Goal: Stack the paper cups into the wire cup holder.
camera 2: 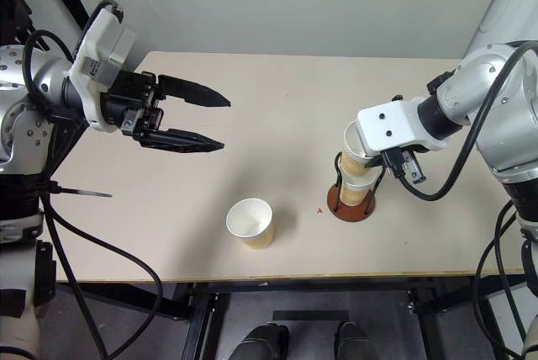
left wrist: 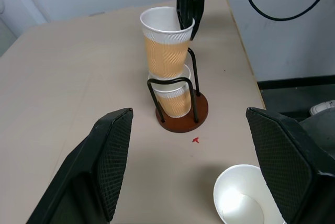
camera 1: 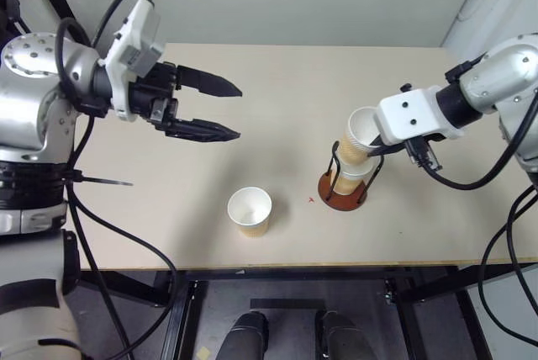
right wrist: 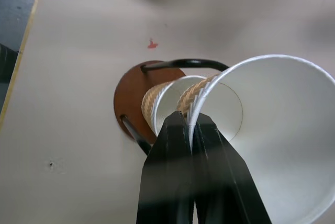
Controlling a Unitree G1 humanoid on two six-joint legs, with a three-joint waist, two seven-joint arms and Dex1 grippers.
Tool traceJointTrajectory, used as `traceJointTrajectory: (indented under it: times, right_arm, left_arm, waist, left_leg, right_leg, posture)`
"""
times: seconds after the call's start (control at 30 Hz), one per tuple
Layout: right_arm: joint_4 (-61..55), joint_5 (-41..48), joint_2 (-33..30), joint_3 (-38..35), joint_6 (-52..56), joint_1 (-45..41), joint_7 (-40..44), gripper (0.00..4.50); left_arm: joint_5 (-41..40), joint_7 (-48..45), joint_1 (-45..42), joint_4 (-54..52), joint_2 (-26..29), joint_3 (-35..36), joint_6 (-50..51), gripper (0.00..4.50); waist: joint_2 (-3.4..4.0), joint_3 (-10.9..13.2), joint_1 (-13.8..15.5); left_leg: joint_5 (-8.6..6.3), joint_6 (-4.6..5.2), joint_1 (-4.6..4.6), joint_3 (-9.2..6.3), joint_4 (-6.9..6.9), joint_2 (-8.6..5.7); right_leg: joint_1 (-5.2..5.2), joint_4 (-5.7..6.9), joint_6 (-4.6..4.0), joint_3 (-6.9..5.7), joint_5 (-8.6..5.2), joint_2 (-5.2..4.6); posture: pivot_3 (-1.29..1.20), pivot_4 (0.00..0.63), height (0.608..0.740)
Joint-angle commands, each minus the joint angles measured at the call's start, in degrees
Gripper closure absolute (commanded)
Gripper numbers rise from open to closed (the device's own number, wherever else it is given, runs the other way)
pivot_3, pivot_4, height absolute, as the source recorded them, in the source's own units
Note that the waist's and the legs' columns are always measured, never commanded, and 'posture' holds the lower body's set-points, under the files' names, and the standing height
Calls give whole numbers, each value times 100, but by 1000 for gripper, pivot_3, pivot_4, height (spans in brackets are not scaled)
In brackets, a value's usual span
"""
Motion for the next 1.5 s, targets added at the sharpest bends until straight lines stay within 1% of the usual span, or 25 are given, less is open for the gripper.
traceJointTrajectory:
  times: [0.03,0.3,0.4,0.43,0.5,0.6,0.8,0.97,1.03,1.13,1.23,1.27,1.4,1.5]
  right_arm:
    - [53,-105,-21,31,-156,-39,27,4447]
    - [126,-212,-35,190,-372,26,27,4447]
    - [220,-332,180,92,-384,8,-89,3871]
    - [232,-352,234,66,-367,4,-107,3576]
    - [268,-383,326,6,-337,-18,-161,2820]
    - [327,-428,395,-53,-316,-59,-218,1880]
    - [453,-369,498,-308,-106,-231,-413,1880]
    - [310,-205,500,-513,176,-271,-371,1880]
    - [93,-3,465,-644,430,-254,-292,1880]
    - [-451,559,432,-909,1211,-258,-157,1880]
    - [-868,1003,368,-1120,1818,-353,-131,1880]
    - [-924,1069,365,-1141,1922,-388,-168,1880]
    - [-1064,1292,407,-1188,2245,-476,-337,1880]
    - [-1408,1819,453,-1359,2847,-491,-422,1880]
  left_arm:
    - [-80,16,-26,-169,123,217,18,780]
    - [-86,29,-17,-168,152,229,14,780]
    - [-86,34,-28,-163,142,216,12,780]
    - [-87,33,-28,-160,142,214,9,780]
    - [-89,35,-33,-155,138,211,8,780]
    - [-85,30,-41,-139,138,209,0,780]
    - [-105,33,-66,-127,131,215,24,780]
    - [-131,-2,-58,-178,168,198,66,780]
    - [-177,-44,99,-391,274,213,134,780]
    - [-144,-136,582,-893,534,213,33,780]
    - [363,-429,1272,-1311,1006,3,-679,780]
    - [399,-496,1379,-1367,1083,-28,-776,780]
    - [207,-533,1429,-1477,1170,-180,-836,780]
    - [31,-533,1482,-1573,1285,-399,-981,780]
  waist:
    - [0,0,-1]
    - [0,0,-1]
    - [0,0,-9]
    - [0,0,-15]
    - [0,0,-17]
    - [0,0,-10]
    - [0,0,-13]
    - [0,0,-12]
    - [0,0,-15]
    - [1,0,-32]
    - [1,0,-36]
    - [1,0,-36]
    - [-1,-1,-6]
    - [-1,-1,-6]
  left_leg:
    - [0,0,0,0,0,0]
    - [0,0,0,0,0,0]
    - [0,0,1,0,-1,1]
    - [0,0,1,0,0,2]
    - [0,0,1,0,-1,2]
    - [1,-1,0,-1,0,2]
    - [1,-1,-1,0,-1,2]
    - [1,-1,-1,0,-3,2]
    - [1,-2,-2,0,-3,2]
    - [1,-3,-2,1,-9,2]
    - [0,-12,-1,5,-15,8]
    - [-1,-14,0,5,-16,9]
    - [0,-21,3,1,-8,10]
    - [2,-24,8,1,-2,4]
  right_leg:
    - [0,0,0,0,0,0]
    - [0,-1,-1,0,0,0]
    - [0,-1,-3,0,1,0]
    - [0,0,-4,0,2,0]
    - [-2,2,-6,0,3,1]
    - [-2,2,-6,-1,3,1]
    - [-3,1,-7,0,4,1]
    - [-4,0,-8,0,3,1]
    - [-4,0,-9,0,3,1]
    - [-6,-2,-13,0,0,2]
    - [-8,0,-27,-1,-10,11]
    - [-10,2,-35,0,-15,14]
    - [-17,34,-66,-1,-33,14]
    - [-23,60,-75,4,-37,12]
  posture:
    - [0,150,740]
    - [0,150,740]
    - [0,150,740]
    - [0,150,740]
    - [0,150,740]
    - [0,150,740]
    - [0,150,740]
    - [0,150,740]
    - [0,150,740]
    - [0,150,740]
    - [0,150,740]
    - [0,150,740]
    - [0,150,740]
    - [0,150,740]
